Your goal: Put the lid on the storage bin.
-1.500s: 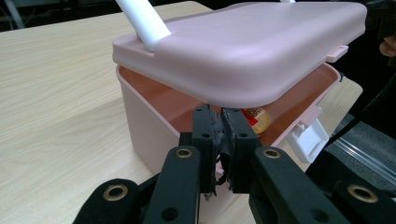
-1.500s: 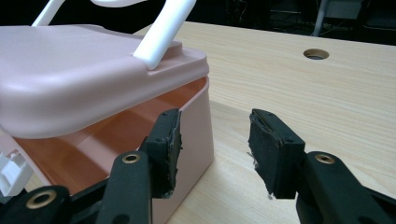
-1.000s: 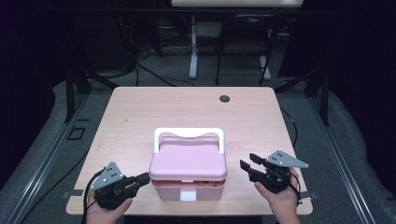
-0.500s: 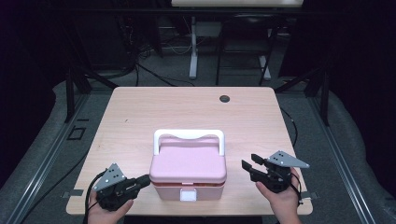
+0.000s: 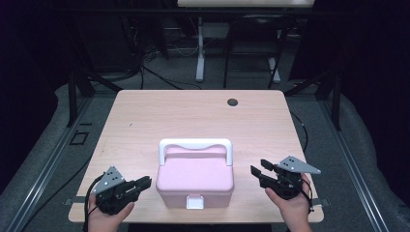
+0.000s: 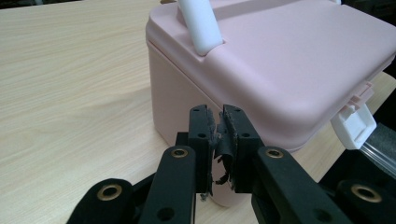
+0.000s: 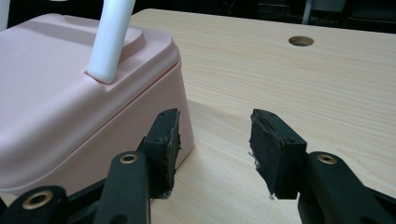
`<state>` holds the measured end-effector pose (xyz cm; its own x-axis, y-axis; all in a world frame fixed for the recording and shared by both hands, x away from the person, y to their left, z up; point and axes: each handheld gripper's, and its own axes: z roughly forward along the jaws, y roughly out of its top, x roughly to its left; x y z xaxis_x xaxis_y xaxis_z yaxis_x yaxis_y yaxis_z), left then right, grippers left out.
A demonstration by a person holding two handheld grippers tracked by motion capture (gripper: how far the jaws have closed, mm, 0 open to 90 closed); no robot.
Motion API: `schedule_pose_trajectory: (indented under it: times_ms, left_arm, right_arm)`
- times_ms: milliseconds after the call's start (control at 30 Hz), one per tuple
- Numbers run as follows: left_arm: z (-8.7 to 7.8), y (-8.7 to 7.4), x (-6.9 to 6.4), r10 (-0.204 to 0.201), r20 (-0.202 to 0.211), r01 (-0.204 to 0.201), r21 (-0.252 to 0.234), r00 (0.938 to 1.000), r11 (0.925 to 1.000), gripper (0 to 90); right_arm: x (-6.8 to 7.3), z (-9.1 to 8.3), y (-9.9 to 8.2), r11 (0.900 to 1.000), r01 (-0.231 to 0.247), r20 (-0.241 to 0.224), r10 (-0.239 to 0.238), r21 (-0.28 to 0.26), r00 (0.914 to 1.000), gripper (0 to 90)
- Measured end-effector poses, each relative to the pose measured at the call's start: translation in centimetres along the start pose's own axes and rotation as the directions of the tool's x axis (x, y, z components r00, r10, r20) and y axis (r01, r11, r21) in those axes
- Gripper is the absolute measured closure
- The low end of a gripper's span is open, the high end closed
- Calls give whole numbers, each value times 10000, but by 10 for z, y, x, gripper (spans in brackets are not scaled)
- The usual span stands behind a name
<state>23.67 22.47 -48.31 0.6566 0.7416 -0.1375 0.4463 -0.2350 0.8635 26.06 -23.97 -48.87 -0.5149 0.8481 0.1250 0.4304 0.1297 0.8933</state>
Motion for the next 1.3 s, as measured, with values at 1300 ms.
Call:
schedule_pose_trajectory:
  times_ms: [1300]
  left_arm:
    - [39,-3,67,-1045,-1378,1041,-99,9849,9945,543]
  right_arm:
    - [-15,7,-12,10000,-3,862,9,-70,9963,494]
